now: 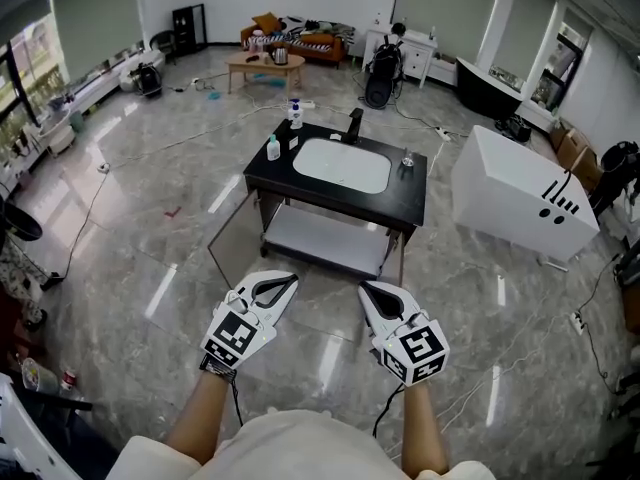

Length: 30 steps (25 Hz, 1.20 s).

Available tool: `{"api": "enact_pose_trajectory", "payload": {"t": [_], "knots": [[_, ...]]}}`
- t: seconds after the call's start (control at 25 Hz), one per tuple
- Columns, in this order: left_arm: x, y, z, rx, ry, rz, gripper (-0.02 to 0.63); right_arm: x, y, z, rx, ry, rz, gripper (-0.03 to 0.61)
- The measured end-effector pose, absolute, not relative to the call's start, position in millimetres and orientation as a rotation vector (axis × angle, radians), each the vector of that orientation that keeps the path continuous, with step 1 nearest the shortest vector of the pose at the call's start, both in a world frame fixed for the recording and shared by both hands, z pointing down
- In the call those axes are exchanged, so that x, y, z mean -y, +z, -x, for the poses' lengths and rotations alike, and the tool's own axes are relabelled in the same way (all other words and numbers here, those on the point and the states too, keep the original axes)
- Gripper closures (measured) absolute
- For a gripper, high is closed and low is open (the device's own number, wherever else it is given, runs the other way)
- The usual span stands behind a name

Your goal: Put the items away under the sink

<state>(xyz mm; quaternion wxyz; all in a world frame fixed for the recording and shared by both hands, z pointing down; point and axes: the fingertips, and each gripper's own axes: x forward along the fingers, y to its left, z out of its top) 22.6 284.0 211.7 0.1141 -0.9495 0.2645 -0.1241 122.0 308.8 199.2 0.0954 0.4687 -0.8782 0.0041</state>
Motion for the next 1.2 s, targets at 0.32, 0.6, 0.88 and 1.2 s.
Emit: {"api": "enact_pose_trajectory", "payload": {"t": [0.32,0.6,0.88,1.2], "knots": [[-292,202,-49,-0.756,-0.353,2.777,0.615,-319,190,-151,2.55,-0.045,-1.409,0.571],[-304,201,-68,-0.82,-0.34,2.751,0.615,-326,191,-174,2.522,-0.148,-1.371,0.571],[-306,207,-74,-0.911,-0.341,2.751,0.615,-327,189,-188,2.61,-0.128,-1.348,0.571],[-261,215,-65,-0.977,-0.344,2.743,0.615,-287,194,-191,2.669,-0.117,-1.33,0.571]]}}
